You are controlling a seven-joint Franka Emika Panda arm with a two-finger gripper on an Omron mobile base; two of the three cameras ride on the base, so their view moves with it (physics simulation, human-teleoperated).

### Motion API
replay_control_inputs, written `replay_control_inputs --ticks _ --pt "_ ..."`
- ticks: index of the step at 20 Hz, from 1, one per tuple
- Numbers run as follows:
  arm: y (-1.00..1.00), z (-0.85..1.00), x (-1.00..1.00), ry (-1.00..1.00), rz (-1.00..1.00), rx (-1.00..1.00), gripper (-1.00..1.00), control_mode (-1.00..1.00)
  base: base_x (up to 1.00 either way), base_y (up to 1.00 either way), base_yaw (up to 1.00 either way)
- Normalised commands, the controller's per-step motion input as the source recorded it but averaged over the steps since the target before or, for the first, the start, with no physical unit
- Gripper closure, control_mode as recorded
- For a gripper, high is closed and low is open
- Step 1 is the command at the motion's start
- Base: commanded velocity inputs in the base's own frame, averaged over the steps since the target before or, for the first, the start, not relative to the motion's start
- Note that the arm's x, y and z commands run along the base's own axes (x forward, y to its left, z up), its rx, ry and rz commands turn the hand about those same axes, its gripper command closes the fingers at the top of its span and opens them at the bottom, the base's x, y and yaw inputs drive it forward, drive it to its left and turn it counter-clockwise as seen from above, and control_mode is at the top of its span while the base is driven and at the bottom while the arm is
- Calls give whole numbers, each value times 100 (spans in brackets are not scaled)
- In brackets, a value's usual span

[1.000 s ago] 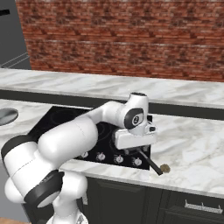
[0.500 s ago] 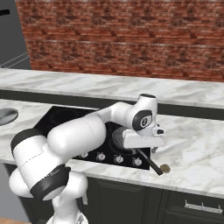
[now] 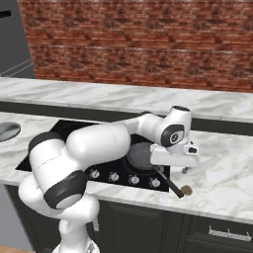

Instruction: Place both pans onto different burners. Then place the garlic and the shrimp on different pans.

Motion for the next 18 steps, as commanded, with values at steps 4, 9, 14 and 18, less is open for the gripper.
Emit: replay_control_inputs --ticks 4,9,14,18 --pt "-27 -10 9 -9 -13 0 -100 -100 0 0 0" --pt "-22 -17 3 -10 -11 0 -100 -100 0 0 0" --pt "-3 -11 9 -1 -13 -2 -100 -100 0 0 0" --pt "-1 -11 11 0 -14 -2 -100 -100 0 0 0"
